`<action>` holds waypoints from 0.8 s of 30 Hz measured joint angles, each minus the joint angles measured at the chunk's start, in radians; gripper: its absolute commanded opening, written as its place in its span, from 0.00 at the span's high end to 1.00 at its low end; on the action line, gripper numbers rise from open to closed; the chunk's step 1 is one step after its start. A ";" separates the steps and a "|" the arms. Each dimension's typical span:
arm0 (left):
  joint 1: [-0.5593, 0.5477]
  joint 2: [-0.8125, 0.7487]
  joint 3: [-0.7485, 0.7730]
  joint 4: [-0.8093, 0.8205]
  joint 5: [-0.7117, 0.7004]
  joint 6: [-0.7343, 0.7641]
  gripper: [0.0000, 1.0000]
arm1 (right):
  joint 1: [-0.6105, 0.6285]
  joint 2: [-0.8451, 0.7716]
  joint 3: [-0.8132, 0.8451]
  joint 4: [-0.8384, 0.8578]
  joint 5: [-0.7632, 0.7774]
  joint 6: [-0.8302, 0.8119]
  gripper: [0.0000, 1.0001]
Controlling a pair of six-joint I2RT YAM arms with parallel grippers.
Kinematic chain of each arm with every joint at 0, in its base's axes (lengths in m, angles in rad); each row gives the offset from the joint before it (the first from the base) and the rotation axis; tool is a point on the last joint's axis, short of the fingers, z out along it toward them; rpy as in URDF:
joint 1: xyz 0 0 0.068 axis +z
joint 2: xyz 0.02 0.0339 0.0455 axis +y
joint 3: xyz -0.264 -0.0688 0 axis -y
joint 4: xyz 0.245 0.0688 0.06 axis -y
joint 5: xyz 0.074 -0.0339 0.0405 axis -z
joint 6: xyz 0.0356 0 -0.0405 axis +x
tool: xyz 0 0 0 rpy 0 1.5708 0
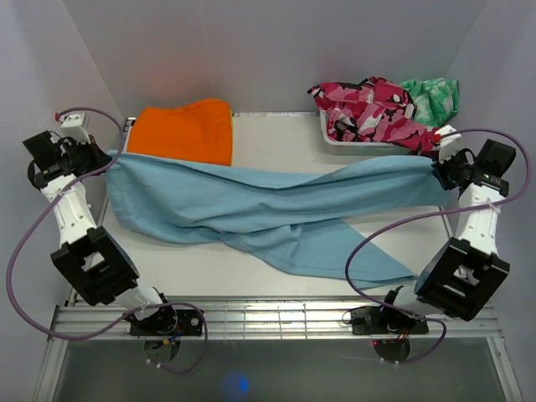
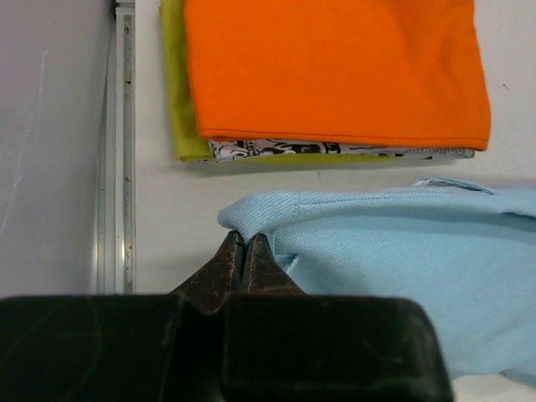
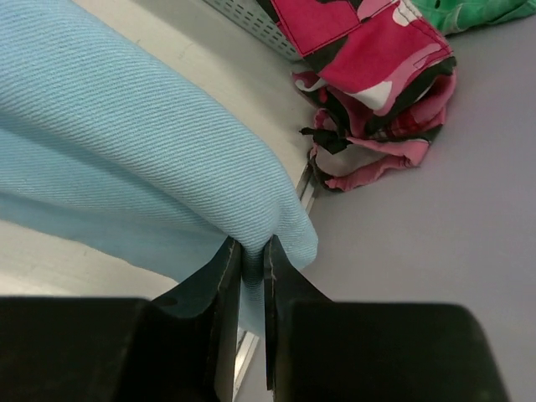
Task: Fold and stack the trousers
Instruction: Flatten the trousers out
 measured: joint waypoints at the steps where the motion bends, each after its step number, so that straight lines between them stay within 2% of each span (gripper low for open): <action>1: -0.020 0.040 0.008 0.023 -0.025 -0.013 1.00 | 0.028 0.035 0.000 0.037 0.035 0.018 0.92; 2: -0.035 0.088 0.021 0.045 -0.047 -0.027 1.00 | 0.051 0.074 0.005 0.068 0.066 0.037 0.92; 3: -0.045 0.138 0.040 0.060 -0.067 -0.040 0.95 | 0.070 0.121 0.017 0.087 0.101 0.057 0.92; 4: -0.053 0.196 0.068 0.065 -0.084 -0.050 0.81 | 0.086 0.177 0.040 0.093 0.128 0.077 0.83; 5: -0.060 0.253 0.102 0.067 -0.095 -0.055 0.53 | 0.100 0.234 0.073 0.093 0.146 0.093 0.76; 6: -0.067 0.310 0.140 0.062 -0.102 -0.057 0.38 | 0.114 0.292 0.119 0.070 0.163 0.105 0.66; 7: -0.075 0.365 0.185 0.049 -0.117 -0.058 0.15 | 0.127 0.352 0.177 0.031 0.186 0.109 0.32; 8: -0.078 0.413 0.232 0.039 -0.128 -0.054 0.02 | 0.133 0.393 0.225 0.004 0.203 0.118 0.01; 9: -0.079 0.449 0.270 0.021 -0.137 -0.050 0.02 | 0.135 0.435 0.280 -0.028 0.218 0.112 0.10; 12: -0.075 0.477 0.336 -0.076 -0.147 0.005 0.02 | 0.121 0.450 0.367 -0.160 0.222 0.034 0.10; 15: -0.067 0.419 0.338 -0.204 -0.125 0.143 0.02 | 0.106 0.361 0.373 -0.346 0.194 -0.104 0.10; 17: -0.065 0.316 0.279 -0.305 -0.101 0.297 0.03 | 0.100 0.241 0.348 -0.486 0.169 -0.219 0.08; 20: -0.065 0.142 0.146 -0.455 -0.077 0.505 0.12 | 0.129 0.012 0.209 -0.603 0.159 -0.324 0.05; 24: -0.070 -0.035 -0.067 -0.598 -0.073 0.739 0.16 | 0.220 -0.268 -0.136 -0.708 0.172 -0.434 0.02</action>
